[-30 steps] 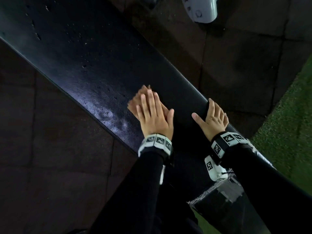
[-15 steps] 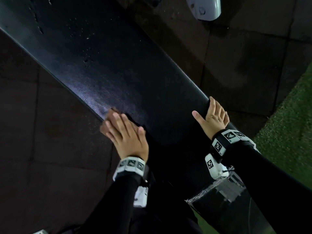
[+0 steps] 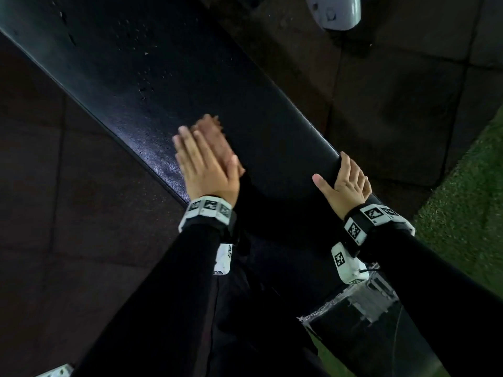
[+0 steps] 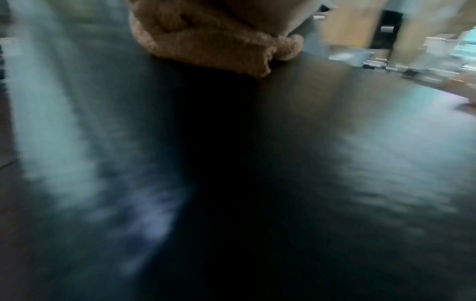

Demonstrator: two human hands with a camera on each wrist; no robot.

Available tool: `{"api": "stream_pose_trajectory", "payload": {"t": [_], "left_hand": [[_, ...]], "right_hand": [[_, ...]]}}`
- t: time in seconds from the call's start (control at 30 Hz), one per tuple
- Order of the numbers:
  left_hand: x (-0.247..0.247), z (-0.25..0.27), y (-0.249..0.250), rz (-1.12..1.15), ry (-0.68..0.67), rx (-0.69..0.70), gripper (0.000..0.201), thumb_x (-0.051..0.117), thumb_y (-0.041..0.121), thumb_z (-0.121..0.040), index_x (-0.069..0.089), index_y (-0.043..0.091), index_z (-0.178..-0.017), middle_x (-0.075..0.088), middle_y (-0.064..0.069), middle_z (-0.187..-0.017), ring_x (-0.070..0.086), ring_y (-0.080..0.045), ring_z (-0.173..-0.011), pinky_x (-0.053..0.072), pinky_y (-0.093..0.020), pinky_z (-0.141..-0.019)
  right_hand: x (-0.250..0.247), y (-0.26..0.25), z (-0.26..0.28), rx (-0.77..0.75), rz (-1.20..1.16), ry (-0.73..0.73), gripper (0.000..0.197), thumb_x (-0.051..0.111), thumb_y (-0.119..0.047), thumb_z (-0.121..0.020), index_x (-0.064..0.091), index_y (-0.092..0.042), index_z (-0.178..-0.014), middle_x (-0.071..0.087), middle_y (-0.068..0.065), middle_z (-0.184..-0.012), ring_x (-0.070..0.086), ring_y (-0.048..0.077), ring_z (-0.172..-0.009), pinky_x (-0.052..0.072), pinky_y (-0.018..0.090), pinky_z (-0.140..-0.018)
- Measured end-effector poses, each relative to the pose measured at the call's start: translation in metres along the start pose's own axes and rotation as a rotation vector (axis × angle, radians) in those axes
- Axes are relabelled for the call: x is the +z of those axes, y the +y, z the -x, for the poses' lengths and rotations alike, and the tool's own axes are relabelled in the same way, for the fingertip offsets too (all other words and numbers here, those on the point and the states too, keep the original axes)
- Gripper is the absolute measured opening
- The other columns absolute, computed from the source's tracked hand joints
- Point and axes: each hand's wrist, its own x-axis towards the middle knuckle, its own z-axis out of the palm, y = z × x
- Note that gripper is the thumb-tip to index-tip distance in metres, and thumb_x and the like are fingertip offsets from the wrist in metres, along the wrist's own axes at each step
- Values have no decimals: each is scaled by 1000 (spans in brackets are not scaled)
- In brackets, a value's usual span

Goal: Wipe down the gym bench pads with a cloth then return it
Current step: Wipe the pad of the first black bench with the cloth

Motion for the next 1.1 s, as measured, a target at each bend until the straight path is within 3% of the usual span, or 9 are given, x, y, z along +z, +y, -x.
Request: {"api": "stream_pose_trajectory", "payload": {"t": [0.13, 0.3, 0.4, 0.43, 0.53, 0.77, 0.87, 1.03, 1.1], "left_hand": [[-4, 22, -31, 56, 8, -201, 79, 37, 47, -97, 11, -7, -147, 6, -30, -154, 2, -43, -143, 2, -44, -118], [4, 82, -24, 412, -18, -451, 86, 40, 47, -94, -3, -6, -147, -4, -27, -155, 8, -40, -143, 22, -42, -116], [12, 112, -4, 591, -68, -606, 89, 45, 43, -93, -7, -8, -145, 3, -29, -153, 14, -38, -141, 17, -25, -111], [14, 118, 1, 622, -77, -629, 89, 44, 43, -94, -8, -7, -145, 4, -29, -153, 13, -37, -141, 16, -24, -111], [17, 124, 5, 668, -80, -652, 86, 43, 42, -95, -7, -6, -146, 7, -28, -153, 15, -36, -141, 23, -34, -112], [6, 61, -36, 659, 79, -582, 80, 47, 31, -97, -1, -13, -144, 9, -30, -152, 16, -36, -142, 8, -10, -104], [1, 16, -63, 643, 164, -559, 79, 45, 34, -98, 0, -11, -145, 12, -29, -151, 20, -35, -140, 2, 7, -89], [0, -19, -87, 668, 179, -590, 79, 42, 39, -98, 1, -8, -146, 19, -26, -150, 27, -32, -137, 11, 0, -87], [1, -11, -83, 686, 176, -595, 78, 43, 38, -98, 1, -8, -146, 16, -26, -151, 23, -31, -139, 5, 6, -87]], "right_hand": [[0, -2, 1, -4, 7, 12, 79, 34, -72, -81, -3, -39, -142, 6, -6, -151, 1, 15, -140, -7, 39, -113], [-2, -6, 4, -2, 34, 58, 81, 38, -68, -84, 1, -31, -146, 10, 1, -153, 5, 19, -142, -3, 42, -115], [-2, -12, 8, 16, 36, 108, 83, 43, -65, -84, 7, -25, -148, 15, 4, -153, 9, 22, -142, 1, 43, -117], [-3, -15, 10, 26, 39, 120, 84, 45, -63, -85, 8, -23, -148, 16, 4, -153, 10, 22, -142, 2, 44, -117], [-3, -28, 12, 78, 37, 142, 82, 46, -58, -87, 8, -19, -149, 10, 5, -156, 6, 23, -144, -1, 44, -116], [5, -81, -3, -10, 49, 140, 77, 36, -52, -94, 0, -15, -150, -7, -1, -158, -9, 22, -145, -8, 43, -117], [10, -107, -17, -4, 40, 120, 83, 36, -57, -92, -3, -13, -150, -10, -3, -158, -11, 22, -144, -11, 46, -115], [17, -127, -34, 94, 13, 86, 95, 37, -71, -83, -8, -19, -149, -8, -3, -158, -12, 28, -144, -16, 55, -108], [16, -127, -37, 113, 33, 55, 99, 36, -75, -79, -11, -21, -148, -7, -2, -158, -12, 30, -143, -16, 57, -108]]}}
